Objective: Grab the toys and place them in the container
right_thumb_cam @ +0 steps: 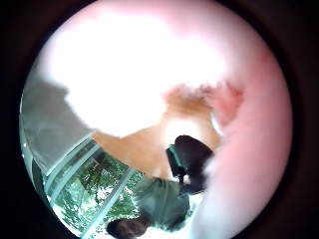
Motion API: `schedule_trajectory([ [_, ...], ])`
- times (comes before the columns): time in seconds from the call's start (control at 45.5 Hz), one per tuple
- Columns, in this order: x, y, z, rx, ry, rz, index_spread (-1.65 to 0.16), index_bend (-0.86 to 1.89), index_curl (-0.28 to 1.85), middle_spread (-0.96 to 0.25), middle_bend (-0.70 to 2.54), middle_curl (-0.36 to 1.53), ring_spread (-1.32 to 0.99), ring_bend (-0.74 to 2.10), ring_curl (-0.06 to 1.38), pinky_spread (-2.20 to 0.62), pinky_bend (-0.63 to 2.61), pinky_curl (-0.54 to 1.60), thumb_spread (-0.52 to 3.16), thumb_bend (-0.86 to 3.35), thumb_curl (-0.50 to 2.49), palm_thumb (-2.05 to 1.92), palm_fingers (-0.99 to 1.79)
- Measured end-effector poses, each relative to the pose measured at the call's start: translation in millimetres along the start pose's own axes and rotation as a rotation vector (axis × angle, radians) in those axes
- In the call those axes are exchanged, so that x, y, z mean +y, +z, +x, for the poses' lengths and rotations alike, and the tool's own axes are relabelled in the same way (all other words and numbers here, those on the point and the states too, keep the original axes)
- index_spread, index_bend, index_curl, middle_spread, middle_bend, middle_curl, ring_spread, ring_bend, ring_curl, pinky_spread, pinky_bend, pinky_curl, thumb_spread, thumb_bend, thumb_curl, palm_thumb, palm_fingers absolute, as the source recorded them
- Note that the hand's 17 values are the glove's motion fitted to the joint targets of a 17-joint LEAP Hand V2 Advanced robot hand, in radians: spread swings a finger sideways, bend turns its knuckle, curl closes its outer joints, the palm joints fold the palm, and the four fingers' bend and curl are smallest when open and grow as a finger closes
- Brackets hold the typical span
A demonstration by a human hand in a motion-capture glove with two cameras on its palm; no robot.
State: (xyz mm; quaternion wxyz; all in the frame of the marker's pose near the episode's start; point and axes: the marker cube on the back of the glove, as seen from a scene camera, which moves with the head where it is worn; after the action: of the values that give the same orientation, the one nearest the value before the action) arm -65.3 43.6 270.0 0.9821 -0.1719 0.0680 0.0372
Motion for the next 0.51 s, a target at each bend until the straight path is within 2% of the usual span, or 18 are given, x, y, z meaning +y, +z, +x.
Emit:
schedule_trajectory([
  [0.066,-5.4,5.6,-11.8,-0.107,0.078,0.153,-0.08,0.05,0.10,0.05,0.31,0.44,-0.09,0.83,0.43,-0.03,0.98,0.42,1.23,0.01,0.37,0.11,0.05],
  [0.11,-9.9,5.8,-9.0,-0.101,0.108,0.238,-0.10,0.13,0.11,-0.02,0.46,0.48,-0.15,0.93,0.43,-0.09,0.92,0.38,1.25,0.04,0.38,0.18,0.34],
  [0.176,-15.3,4.8,-4.5,-0.083,0.125,0.336,-0.12,0.16,0.12,-0.08,0.55,0.51,-0.20,0.97,0.42,-0.13,0.88,0.35,1.27,0.06,0.39,0.24,0.49],
  [0.198,-16.7,4.3,-3.8,-0.081,0.126,0.359,-0.14,0.19,0.13,-0.10,0.62,0.53,-0.22,1.02,0.44,-0.16,0.89,0.35,1.29,0.09,0.41,0.30,0.67],
  [0.22,-18.0,3.8,-3.4,-0.082,0.126,0.375,-0.14,0.18,0.12,-0.12,0.62,0.53,-0.23,1.01,0.43,-0.18,0.87,0.34,1.29,0.10,0.41,0.31,0.68],
  [0.286,-21.5,2.8,-4.6,-0.086,0.125,0.384,-0.18,0.25,0.15,-0.16,0.68,0.57,-0.27,1.06,0.45,-0.24,0.88,0.34,1.25,0.16,0.46,0.46,0.90],
  [0.308,-22.6,2.0,-5.1,-0.086,0.124,0.378,-0.18,0.22,0.15,-0.18,0.67,0.57,-0.27,1.06,0.45,-0.24,0.85,0.33,1.28,0.14,0.45,0.43,0.83],
  [0.352,-25.1,-1.0,-4.9,-0.084,0.118,0.357,-0.20,0.31,0.19,-0.20,0.72,0.60,-0.29,1.05,0.47,-0.27,0.86,0.35,1.20,0.17,0.50,0.52,0.94],
  [0.505,-29.6,-28.6,7.5,-0.127,0.064,0.281,-0.25,0.47,0.25,-0.23,0.82,0.68,-0.34,1.09,0.50,-0.32,0.79,0.36,1.04,0.21,0.60,0.66,1.07],
])
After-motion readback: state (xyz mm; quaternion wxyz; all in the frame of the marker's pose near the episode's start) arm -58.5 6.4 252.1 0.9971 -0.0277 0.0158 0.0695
